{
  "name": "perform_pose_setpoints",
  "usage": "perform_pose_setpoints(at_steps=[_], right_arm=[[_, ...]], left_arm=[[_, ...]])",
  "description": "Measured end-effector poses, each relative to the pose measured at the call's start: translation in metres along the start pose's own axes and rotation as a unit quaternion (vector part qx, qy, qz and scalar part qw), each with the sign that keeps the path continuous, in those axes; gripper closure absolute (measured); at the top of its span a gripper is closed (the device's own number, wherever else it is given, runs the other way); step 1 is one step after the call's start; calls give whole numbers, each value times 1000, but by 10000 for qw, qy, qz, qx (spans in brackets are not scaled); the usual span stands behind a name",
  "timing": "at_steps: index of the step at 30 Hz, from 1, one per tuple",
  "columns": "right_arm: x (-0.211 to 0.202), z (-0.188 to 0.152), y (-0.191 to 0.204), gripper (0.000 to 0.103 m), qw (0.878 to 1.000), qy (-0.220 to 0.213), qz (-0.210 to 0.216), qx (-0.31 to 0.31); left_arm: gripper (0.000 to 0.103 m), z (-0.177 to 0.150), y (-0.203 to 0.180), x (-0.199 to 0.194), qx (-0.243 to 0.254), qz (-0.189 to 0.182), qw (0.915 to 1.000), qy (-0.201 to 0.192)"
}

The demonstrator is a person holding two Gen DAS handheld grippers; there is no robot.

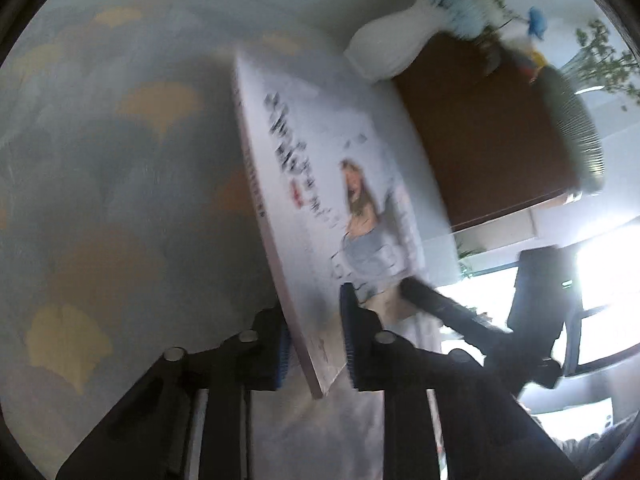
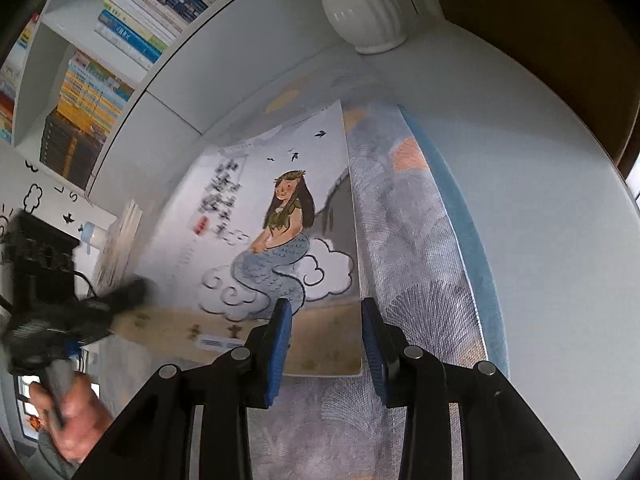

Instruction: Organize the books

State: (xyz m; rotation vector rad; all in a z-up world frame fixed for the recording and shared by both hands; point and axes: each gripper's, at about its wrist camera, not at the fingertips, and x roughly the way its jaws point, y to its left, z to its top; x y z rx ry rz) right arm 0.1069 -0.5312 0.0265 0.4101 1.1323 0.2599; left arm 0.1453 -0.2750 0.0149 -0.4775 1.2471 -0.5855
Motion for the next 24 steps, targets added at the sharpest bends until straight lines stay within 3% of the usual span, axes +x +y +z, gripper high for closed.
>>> perform_pose_setpoints(at_steps=[3,5,8,10,12,16,19,21,23,24], right_arm=[[-1,2,-2,69,10000,48,46,42],[-1,6,-7,68,9995,212,161,183],[-7,8,-24,67,9948,508,597,657],[-11,5,-39,54,9856,650,1059,1145],[-16,0,-53,42,9723,562,1570,1638],[-9,3,-55,41,9595,465,2012,1918],[10,10,-50,42,9506,430,2261,2085],[18,15,-49,63,9453,339,2416,2164],[21,21,-44,74,9487,310,2333,2113],[20,23,-40,78,9529,288,2279,1979]], left_arm=[[89,-2,3,6,-174,-144,9997,-5],[90,0,9,5,-460,-527,9976,-3],[90,8,17,-1,-1053,-1618,9812,-49],[89,12,23,-4,-1347,-2201,9661,-97],[90,15,29,-3,-1529,-2417,9582,-120],[90,11,39,-2,-1784,-2613,9486,-87],[90,12,43,-2,-1794,-2606,9486,-50],[90,14,47,-5,-1773,-2469,9527,-37],[90,15,44,-9,-1541,-2051,9665,16],[90,16,39,-11,-1238,-1603,9793,73]])
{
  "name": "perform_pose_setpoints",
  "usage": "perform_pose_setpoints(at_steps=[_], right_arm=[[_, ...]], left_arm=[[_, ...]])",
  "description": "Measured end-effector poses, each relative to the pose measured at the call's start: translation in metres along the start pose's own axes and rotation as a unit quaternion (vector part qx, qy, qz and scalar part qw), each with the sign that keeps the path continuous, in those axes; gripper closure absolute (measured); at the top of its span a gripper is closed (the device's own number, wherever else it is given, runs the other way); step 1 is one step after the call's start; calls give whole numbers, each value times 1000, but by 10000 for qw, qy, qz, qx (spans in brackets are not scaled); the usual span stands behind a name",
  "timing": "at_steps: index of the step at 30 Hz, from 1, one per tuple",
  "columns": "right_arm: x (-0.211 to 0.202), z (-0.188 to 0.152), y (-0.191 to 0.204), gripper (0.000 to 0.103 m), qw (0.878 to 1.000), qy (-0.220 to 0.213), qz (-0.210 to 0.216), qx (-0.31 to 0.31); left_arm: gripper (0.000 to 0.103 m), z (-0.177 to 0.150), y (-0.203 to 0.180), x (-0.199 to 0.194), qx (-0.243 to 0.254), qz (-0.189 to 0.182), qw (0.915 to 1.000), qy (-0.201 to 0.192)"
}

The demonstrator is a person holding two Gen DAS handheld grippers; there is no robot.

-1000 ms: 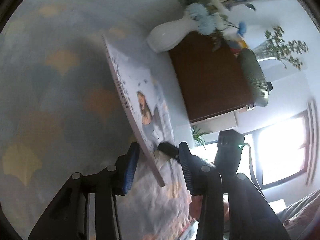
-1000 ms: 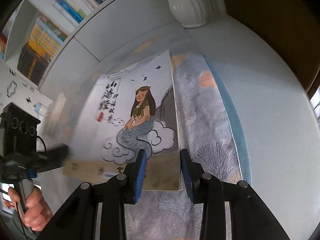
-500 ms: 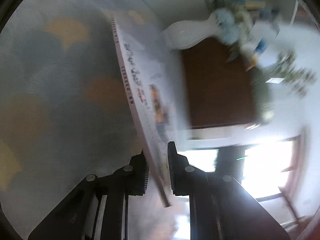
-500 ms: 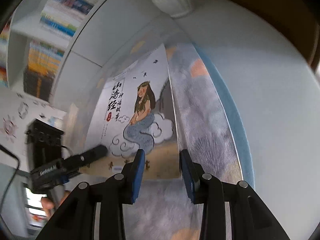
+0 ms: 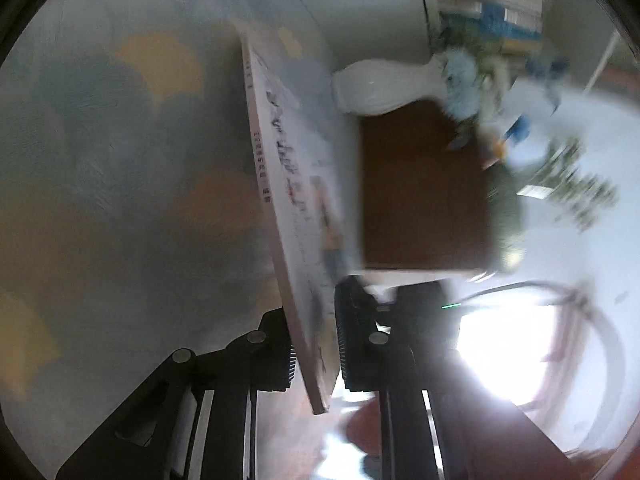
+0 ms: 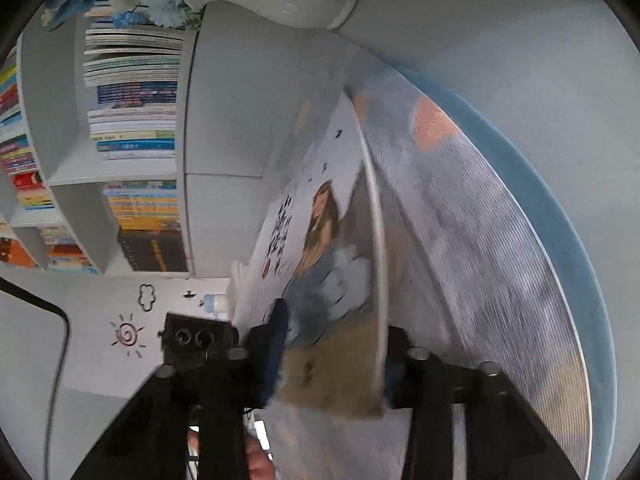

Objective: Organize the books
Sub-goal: 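Carry the mermaid book with both tools to the stack by the bottle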

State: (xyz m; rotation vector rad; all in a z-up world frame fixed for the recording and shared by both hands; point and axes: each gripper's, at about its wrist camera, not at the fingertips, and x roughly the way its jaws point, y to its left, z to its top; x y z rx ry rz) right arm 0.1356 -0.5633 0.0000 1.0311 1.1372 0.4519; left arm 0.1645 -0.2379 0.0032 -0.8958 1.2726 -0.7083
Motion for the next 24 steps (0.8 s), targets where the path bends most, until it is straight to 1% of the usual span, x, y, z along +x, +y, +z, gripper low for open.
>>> perform_pose_setpoints(at_steps=[1,2,3,4,7,10,11,12,13,14,15,16,17,19,21,24], right_arm=[[0,-2,8,80,9995,23,-166,-263],[2,-3,16,80,9980,53,-367,-518],[4,-8,26,81,9937,118,-647,-904],[7,-15,37,81,9864,216,-942,-1331],[14,-35,59,81,9600,342,-1609,-2268],[17,-59,71,82,9347,517,-1926,-2941],[18,-71,76,82,9237,607,-2013,-3201],[19,-79,78,82,9161,651,-2078,-3365],[20,-91,82,82,9052,705,-2177,-3581],[20,-99,84,82,8992,735,-2220,-3698],[21,-111,88,82,8901,755,-2290,-3868],[21,-122,91,82,8824,743,-2354,-4005],[22,-126,93,82,8787,728,-2382,-4072],[21,-146,101,82,8647,657,-2472,-4322],[21,-159,110,82,8532,569,-2514,-4534],[23,-178,128,82,8477,547,-2411,-4694]], left_arm=[[90,-1,-7,2,350,507,9981,75],[90,-3,-14,5,654,883,9938,163],[90,-7,-22,8,995,1230,9871,262],[90,-11,-26,9,1191,1371,9828,332],[89,-21,-28,7,1347,1499,9783,472],[89,-38,-26,-1,1431,1593,9754,526],[88,-44,-26,-3,1477,1655,9736,543],[88,-53,-27,-4,1561,1786,9698,560],[88,-60,-29,-6,1645,1902,9662,565],[88,-67,-31,-7,1741,2022,9622,553],[88,-79,-34,-9,1837,2137,9580,527],[88,-85,-35,-12,1887,2206,9556,498],[88,-90,-38,-16,1933,2249,9539,453],[89,-101,-45,-28,2011,2225,9534,322],[89,-111,-50,-44,2080,2240,9520,158],[88,-118,-54,-72,2033,2155,9550,-109]])
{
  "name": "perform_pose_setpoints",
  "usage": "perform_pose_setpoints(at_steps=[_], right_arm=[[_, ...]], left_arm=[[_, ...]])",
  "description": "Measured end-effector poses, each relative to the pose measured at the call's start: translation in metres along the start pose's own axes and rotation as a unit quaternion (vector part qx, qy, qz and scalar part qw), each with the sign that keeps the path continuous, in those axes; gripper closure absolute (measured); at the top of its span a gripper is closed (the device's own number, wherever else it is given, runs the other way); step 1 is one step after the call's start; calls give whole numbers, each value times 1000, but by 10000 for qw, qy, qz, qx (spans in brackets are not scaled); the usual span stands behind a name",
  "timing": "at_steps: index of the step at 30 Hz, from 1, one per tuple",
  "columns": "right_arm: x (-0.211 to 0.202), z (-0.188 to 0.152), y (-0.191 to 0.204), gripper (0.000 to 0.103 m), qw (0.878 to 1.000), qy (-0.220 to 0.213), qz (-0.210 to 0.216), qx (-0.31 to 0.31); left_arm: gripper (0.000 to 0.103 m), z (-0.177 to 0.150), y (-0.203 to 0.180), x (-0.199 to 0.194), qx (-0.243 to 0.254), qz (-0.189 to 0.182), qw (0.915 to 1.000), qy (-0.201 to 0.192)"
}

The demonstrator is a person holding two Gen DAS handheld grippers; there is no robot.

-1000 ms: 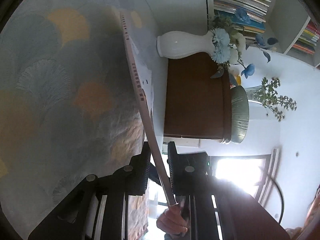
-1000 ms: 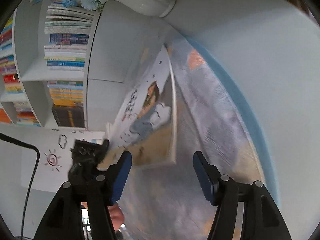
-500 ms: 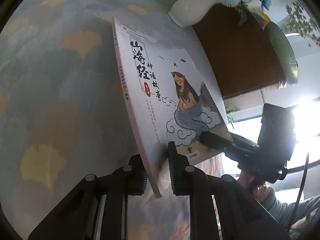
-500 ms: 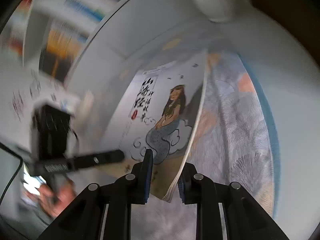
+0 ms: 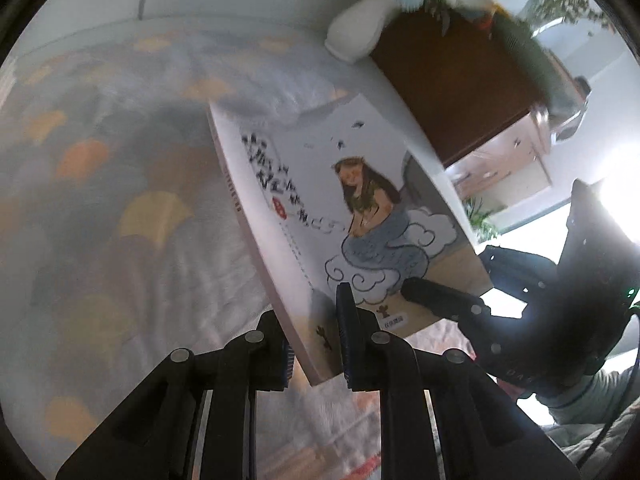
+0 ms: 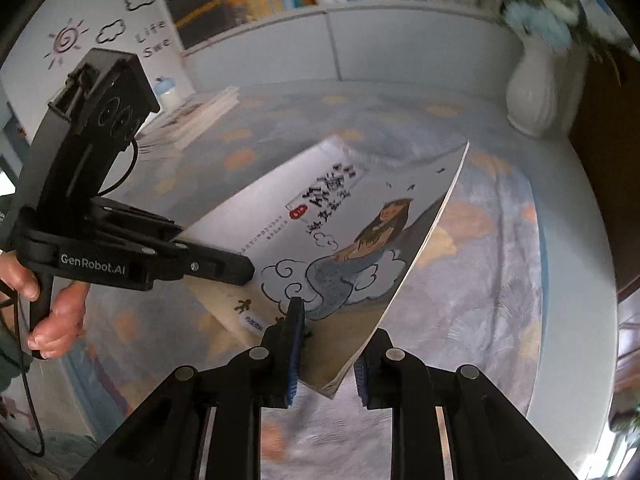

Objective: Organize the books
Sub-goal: 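Carry the mermaid book with both tools to the stack by the bottle, then lower the mermaid book onto the stack and open both tools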

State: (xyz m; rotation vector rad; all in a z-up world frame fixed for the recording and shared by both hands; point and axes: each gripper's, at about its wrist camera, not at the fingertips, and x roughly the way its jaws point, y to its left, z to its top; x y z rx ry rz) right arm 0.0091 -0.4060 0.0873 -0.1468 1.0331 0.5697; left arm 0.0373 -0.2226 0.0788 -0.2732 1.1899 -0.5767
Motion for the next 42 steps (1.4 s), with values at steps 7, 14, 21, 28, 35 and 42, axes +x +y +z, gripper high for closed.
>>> perform_pose_setpoints(at_steps=[7,14,21,28,35,42], right_arm=[[-6,30,48,82,9988,-289,54,-403],[5,80,112,82,9940,-671,187,-843],[52,150,185,80,9882,-920,425,-1144],[119,209,237,80,9875,-955,575,-1112],[174,250,277,79,9882,-923,508,-1108],[219,281,288,79,9911,-739,470,-1007]], left_arm=[[88,-6,25,-69,-50,135,9987,-485],[88,-3,81,-148,-187,382,9934,-1063],[88,9,165,-213,-313,673,9863,-1475],[88,29,256,-239,-491,775,9811,-1703],[88,49,321,-247,-576,712,9791,-1813],[88,65,369,-234,-788,650,9778,-1828]])
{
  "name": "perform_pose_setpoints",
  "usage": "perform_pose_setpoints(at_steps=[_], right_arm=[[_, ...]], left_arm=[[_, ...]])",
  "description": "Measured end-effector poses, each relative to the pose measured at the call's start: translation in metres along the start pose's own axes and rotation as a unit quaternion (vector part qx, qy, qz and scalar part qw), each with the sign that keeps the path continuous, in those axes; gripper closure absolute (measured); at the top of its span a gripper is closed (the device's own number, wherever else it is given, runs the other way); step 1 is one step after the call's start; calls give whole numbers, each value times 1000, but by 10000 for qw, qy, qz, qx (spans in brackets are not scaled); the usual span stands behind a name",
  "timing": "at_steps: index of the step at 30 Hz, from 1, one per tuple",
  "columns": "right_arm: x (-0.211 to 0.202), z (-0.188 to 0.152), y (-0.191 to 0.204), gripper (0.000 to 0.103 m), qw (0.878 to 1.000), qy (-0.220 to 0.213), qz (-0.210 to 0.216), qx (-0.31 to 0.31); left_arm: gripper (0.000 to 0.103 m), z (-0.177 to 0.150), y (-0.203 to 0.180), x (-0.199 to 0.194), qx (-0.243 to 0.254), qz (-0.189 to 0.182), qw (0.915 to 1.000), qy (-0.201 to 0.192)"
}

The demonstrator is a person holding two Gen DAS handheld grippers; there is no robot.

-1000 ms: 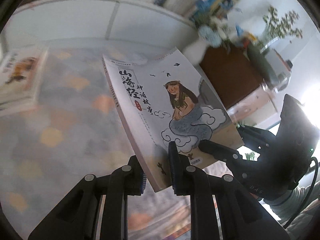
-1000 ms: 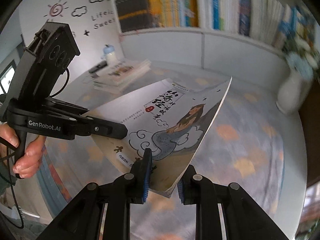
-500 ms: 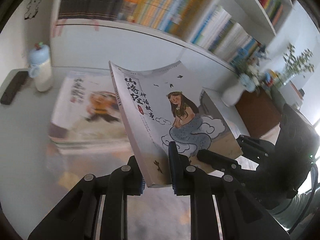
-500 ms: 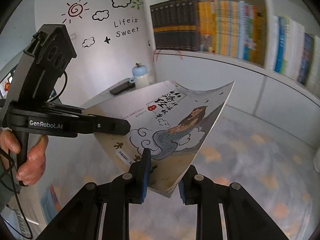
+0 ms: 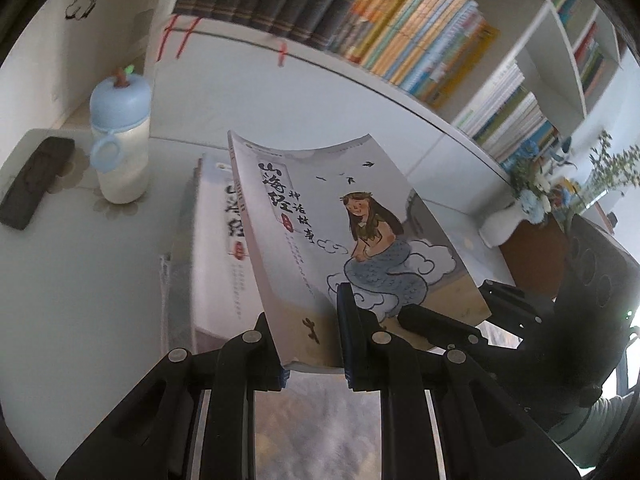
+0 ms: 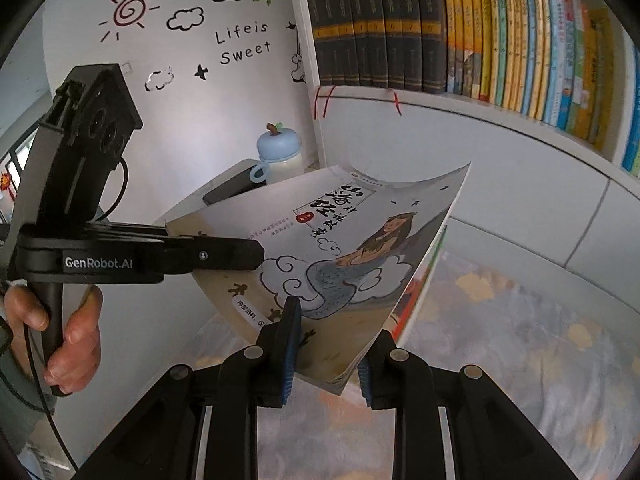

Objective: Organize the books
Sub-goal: 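Lower the mermaid book onto the stack and open both tools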

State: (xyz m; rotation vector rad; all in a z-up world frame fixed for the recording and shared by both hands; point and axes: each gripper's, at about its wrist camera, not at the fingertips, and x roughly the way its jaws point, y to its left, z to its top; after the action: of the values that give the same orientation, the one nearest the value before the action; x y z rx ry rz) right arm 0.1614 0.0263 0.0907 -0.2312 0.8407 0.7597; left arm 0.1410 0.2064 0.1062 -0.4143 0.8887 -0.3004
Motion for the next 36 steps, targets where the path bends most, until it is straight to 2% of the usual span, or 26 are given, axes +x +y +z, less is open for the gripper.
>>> perform_pose_setpoints(at_steps=[7,12,16,19,23,26,29,31,33,34,35,36], right_arm=[[31,4,-3,79,9999,94,-77,30],[46,0,-10,78,9995,231,-75,193],[55,-9,-14,78,9986,403,-83,328],[62,-15,-21,76,9968,573,-54,551],[60,-18,-24,61,9949,631,138,770],[49,-21,-16,60,9966,667,20,481],[30,-28,-19,60,9967,650,-66,485],[0,-37,-25,59,9970,495,-154,566],[-30,-45,-30,59,9965,356,-203,735],[-46,-49,-33,59,9960,277,-219,819],[-72,-56,-37,55,9953,136,-275,913],[-94,-62,-40,46,9947,24,-341,966]], left_arm=[[87,-8,22,13,-209,1,9998,58],[85,-16,27,23,-309,-23,9992,235],[84,-25,36,29,-499,107,9979,393],[84,-29,43,21,-747,141,9967,300],[83,-35,50,-4,-910,549,9943,111],[83,-34,48,-27,-882,769,9931,-57],[83,-33,30,-48,-639,970,9931,-140],[83,-33,1,-56,-353,1034,9939,-154],[75,-33,-33,-54,-73,1074,9941,-148],[74,-35,-49,-54,62,1153,9931,-188],[74,-41,-72,-55,190,1227,9920,-245],[74,-46,-83,-55,227,1218,9920,-258]])
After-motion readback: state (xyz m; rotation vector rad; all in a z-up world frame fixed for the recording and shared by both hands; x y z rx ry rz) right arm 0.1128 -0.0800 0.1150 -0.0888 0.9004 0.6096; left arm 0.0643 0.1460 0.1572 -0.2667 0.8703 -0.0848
